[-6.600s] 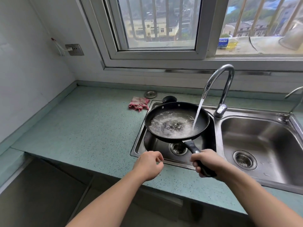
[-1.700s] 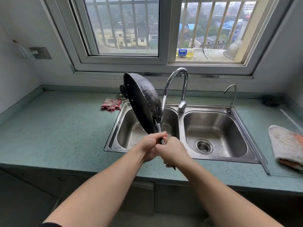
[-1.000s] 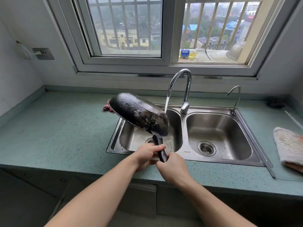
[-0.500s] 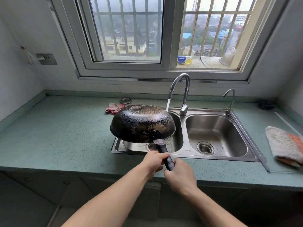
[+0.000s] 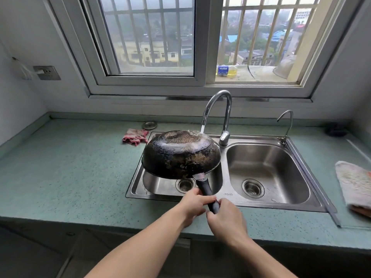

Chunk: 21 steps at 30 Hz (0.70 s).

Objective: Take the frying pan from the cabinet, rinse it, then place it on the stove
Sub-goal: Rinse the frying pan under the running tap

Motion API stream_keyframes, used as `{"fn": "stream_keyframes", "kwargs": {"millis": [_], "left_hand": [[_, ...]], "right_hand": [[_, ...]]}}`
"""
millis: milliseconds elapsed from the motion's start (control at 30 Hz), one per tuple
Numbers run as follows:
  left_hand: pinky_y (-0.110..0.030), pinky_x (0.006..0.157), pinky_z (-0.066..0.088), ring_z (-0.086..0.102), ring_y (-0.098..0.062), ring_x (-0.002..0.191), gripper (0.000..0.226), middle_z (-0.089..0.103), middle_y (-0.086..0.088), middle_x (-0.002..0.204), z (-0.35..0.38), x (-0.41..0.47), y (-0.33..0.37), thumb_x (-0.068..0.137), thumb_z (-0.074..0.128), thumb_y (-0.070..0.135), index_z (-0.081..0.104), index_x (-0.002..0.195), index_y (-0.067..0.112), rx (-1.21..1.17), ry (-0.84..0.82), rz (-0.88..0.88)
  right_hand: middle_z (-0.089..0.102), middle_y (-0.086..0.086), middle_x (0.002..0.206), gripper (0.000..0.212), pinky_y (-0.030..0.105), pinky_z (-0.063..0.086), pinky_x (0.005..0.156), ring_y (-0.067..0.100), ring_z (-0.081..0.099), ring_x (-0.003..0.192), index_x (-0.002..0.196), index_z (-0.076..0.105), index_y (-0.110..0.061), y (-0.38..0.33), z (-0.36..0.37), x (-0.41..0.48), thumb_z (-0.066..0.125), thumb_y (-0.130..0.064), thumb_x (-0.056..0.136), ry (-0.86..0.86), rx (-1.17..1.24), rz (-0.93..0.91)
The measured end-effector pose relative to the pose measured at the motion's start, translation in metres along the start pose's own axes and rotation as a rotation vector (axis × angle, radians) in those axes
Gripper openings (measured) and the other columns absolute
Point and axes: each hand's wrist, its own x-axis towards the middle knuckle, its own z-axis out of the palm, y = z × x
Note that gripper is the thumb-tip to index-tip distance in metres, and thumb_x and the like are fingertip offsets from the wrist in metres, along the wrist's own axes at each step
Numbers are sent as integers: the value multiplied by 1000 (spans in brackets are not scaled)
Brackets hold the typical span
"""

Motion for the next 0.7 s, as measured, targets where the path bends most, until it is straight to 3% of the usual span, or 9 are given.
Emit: {"fn": "stream_keyframes", "kwargs": {"millis": [100, 233, 367, 533, 700], "left_hand": [[-28, 69, 38, 63, -15, 83, 19, 68, -4, 95, 11, 21, 2, 83, 71, 11, 60, 98, 15, -1, 11, -12], [-25, 65, 39, 61, -13, 77, 14, 67, 0, 86, 21, 41, 5, 86, 68, 7, 60, 92, 17, -14, 17, -38], [-25, 67, 38, 60, -14, 84, 17, 65, 0, 96, 28, 58, 7, 87, 66, 5, 58, 94, 18, -35, 40, -59], [-19, 53, 40, 62, -10, 68, 16, 64, 1, 87, 29, 70, 15, 90, 60, 0, 57, 92, 16, -69, 49, -70], [-22, 60, 38, 65, -8, 68, 17, 66, 2, 87, 27, 78, 23, 89, 60, 0, 58, 95, 16, -102, 52, -60]], "right_hand": [[69, 5, 98, 15, 32, 39, 67, 30, 63, 97, 89, 48, -20, 11, -2, 21, 54, -33, 83, 9, -2, -15], [70, 3, 98, 19, 33, 41, 69, 30, 64, 97, 92, 50, -20, 22, 0, 43, 54, -36, 83, 5, 20, -23], [69, 2, 97, 19, 31, 37, 65, 28, 64, 96, 92, 49, -21, 27, 1, 61, 53, -38, 85, -16, 28, -37], [68, 3, 93, 18, 31, 37, 64, 28, 65, 93, 88, 43, -22, 26, -2, 78, 53, -37, 87, -24, 36, -80], [67, 4, 95, 18, 35, 44, 69, 30, 64, 94, 92, 45, -20, 20, -6, 90, 53, -35, 85, -54, -9, -78]]}}
